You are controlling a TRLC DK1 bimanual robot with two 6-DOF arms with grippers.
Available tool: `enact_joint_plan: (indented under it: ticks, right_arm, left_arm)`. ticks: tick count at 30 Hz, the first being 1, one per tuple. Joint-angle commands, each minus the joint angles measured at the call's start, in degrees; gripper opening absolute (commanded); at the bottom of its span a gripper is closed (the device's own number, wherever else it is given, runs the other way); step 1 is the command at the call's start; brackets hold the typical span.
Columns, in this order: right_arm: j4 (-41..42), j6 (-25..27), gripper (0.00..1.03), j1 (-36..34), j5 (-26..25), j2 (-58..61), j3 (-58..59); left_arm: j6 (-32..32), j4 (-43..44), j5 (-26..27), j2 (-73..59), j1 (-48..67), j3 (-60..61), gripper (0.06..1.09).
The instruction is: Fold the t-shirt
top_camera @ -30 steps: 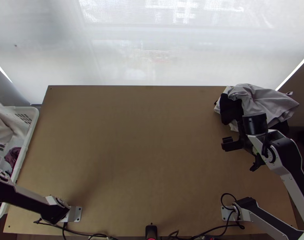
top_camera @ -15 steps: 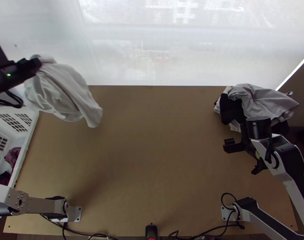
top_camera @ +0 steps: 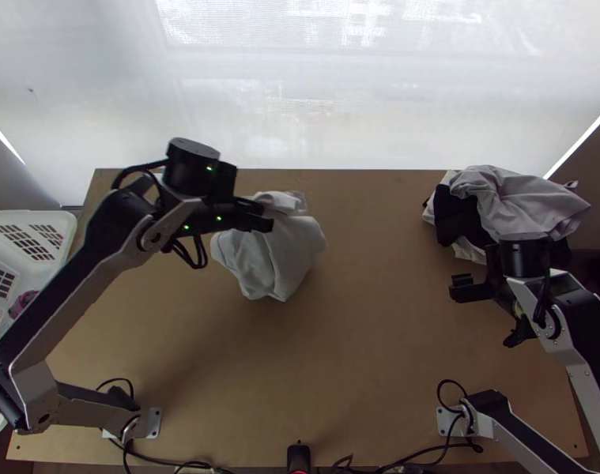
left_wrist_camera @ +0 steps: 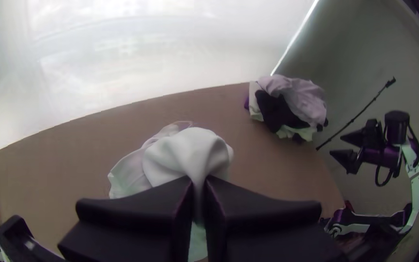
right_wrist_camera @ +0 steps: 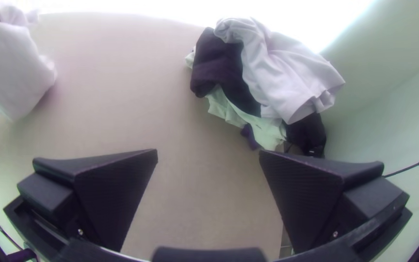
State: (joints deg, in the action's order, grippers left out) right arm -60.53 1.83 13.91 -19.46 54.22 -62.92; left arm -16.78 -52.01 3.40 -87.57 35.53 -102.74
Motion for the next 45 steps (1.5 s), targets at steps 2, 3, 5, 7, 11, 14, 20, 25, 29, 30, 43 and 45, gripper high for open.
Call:
enact_joint_plan:
  ticks: [2,3,5,7,11,14,20,25,29,30,43,45]
  right_arm:
    - [0.0,0.9,0.98,-0.7,0.0,-1.2,0.8]
    - [0.1,0.9,0.98,-0.7,0.0,-1.1,1.0]
    - [0.2,1.0,0.98,-0.7,0.0,-1.1,1.4]
    - [1.3,1.3,0.98,-0.7,0.0,-1.1,2.0]
    - [3.5,2.2,0.98,-0.2,0.0,-0.9,3.0]
    - [5.3,4.6,0.98,1.2,0.1,-0.8,2.4]
    - [7.7,-0.2,0.98,5.5,11.1,0.8,-2.3]
    - [10.5,-3.8,0.98,9.9,19.7,7.5,-6.5]
    - [8.7,-3.6,0.98,15.5,19.7,16.5,-11.9]
    - [8.3,-3.1,0.98,16.9,19.7,18.6,-13.5]
    - [4.1,-1.6,0.93,29.5,27.2,47.2,-40.7]
    - [4.1,-1.6,0.93,30.9,27.7,50.9,-43.8]
  left_arm:
    - [2.8,2.4,-2.3,-6.3,13.6,2.9,0.52]
    - [3.0,2.4,-2.3,-7.2,15.1,2.7,0.61]
    - [3.2,1.8,-2.3,-8.7,18.2,2.3,0.81]
    - [4.2,0.9,-2.3,-9.9,21.8,1.8,0.96]
    - [7.4,-0.3,-2.3,-11.0,26.3,0.7,1.04]
    - [9.1,-2.0,-2.4,-10.3,24.7,-0.8,1.04]
    - [9.3,-4.9,-2.3,-5.2,10.2,0.5,1.04]
    - [9.2,-4.9,-2.3,-0.4,-2.1,3.9,1.04]
    - [8.8,-4.4,-2.3,3.7,-9.7,8.5,1.04]
    - [8.7,-4.1,-2.3,4.8,-11.3,9.9,1.04]
    - [8.5,-1.8,-2.0,16.8,-26.1,27.4,1.04]
    - [8.4,-1.4,-2.0,17.7,-26.7,29.1,1.04]
